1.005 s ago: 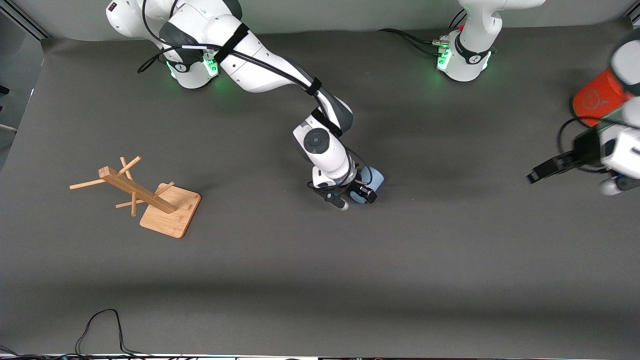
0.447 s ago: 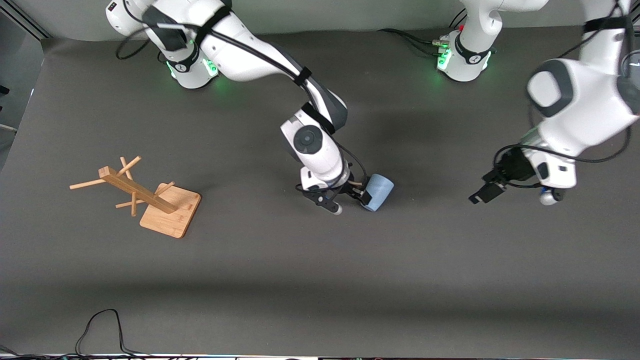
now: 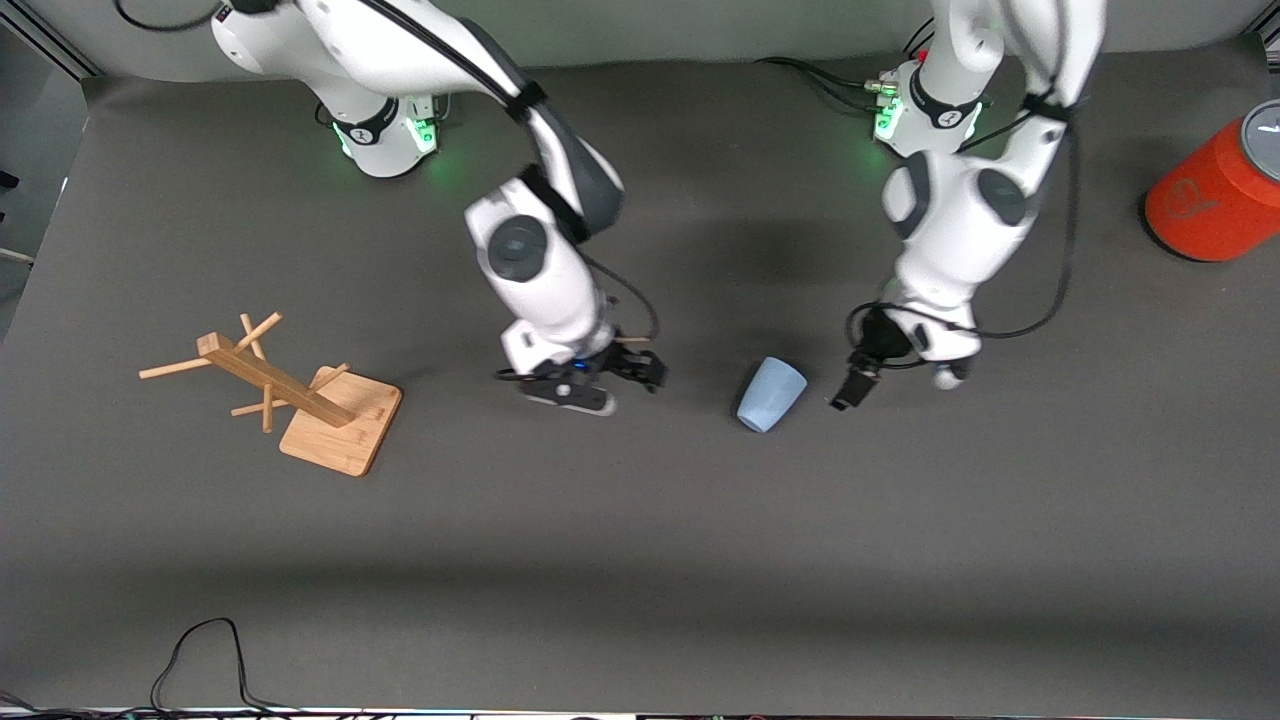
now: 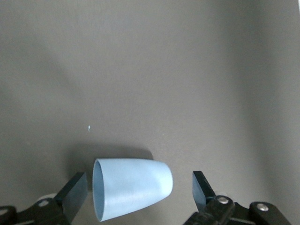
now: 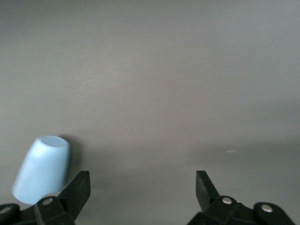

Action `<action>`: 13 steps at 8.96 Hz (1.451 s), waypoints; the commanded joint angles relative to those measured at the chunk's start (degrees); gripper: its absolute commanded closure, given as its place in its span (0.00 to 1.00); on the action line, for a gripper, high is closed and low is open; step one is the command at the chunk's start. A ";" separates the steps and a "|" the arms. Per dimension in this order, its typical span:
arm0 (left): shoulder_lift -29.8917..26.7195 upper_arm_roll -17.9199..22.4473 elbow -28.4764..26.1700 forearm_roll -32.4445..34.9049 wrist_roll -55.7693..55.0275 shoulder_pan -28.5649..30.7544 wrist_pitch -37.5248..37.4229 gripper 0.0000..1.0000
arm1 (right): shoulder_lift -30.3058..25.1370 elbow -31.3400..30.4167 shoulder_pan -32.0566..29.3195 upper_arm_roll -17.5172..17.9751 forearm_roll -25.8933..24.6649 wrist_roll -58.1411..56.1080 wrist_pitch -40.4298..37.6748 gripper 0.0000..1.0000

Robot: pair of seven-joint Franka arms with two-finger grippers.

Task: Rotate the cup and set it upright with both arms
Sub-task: 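Grasp the cup with the left gripper while the right gripper withdraws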

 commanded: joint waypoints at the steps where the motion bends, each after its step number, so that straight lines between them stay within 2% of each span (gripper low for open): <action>1: 4.03 1.10 0.97 -0.84 -1.86 -3.30 2.48 0.00 | -9.75 -4.70 0.40 -6.39 -0.27 -13.90 -9.79 0.00; 3: 7.98 1.10 1.24 -0.84 -1.95 -5.06 6.95 0.00 | -14.33 -4.70 0.57 -14.39 -0.44 -27.79 -18.06 0.00; 4: 8.35 1.10 1.93 -0.84 -2.30 -5.16 7.49 0.08 | -16.53 -4.27 0.57 -18.51 -1.75 -35.07 -22.62 0.00; 5: 8.53 1.10 3.25 -0.84 -4.22 -5.24 6.98 0.38 | -18.03 -3.22 0.66 -20.64 -6.81 -39.06 -25.63 0.00; 6: 10.18 1.10 5.61 -0.84 -5.20 -5.42 6.71 0.75 | -19.09 -1.12 0.49 -21.36 -11.73 -39.80 -30.01 0.00; 7: 10.98 1.01 6.94 -0.84 -5.82 -5.68 6.62 1.00 | -19.27 2.03 0.49 -22.15 -12.31 -39.89 -34.66 0.00; 8: 11.08 1.01 6.95 -0.75 -5.65 -6.03 6.53 1.00 | -19.36 4.41 0.40 -24.59 -12.14 -39.89 -37.58 0.00; 9: 10.99 1.01 6.95 -0.49 -5.47 -6.12 5.66 1.00 | -19.19 7.22 0.40 -25.57 -11.87 -39.72 -38.57 0.00; 11: 9.68 1.10 7.30 0.13 -5.30 -6.04 3.03 1.00 | -18.92 9.26 0.75 -25.41 -12.14 -39.45 -40.16 0.00; 13: 8.18 1.45 9.84 0.65 -5.21 -5.86 -4.94 1.00 | -19.36 10.23 0.40 -26.20 -12.22 -39.72 -41.99 0.00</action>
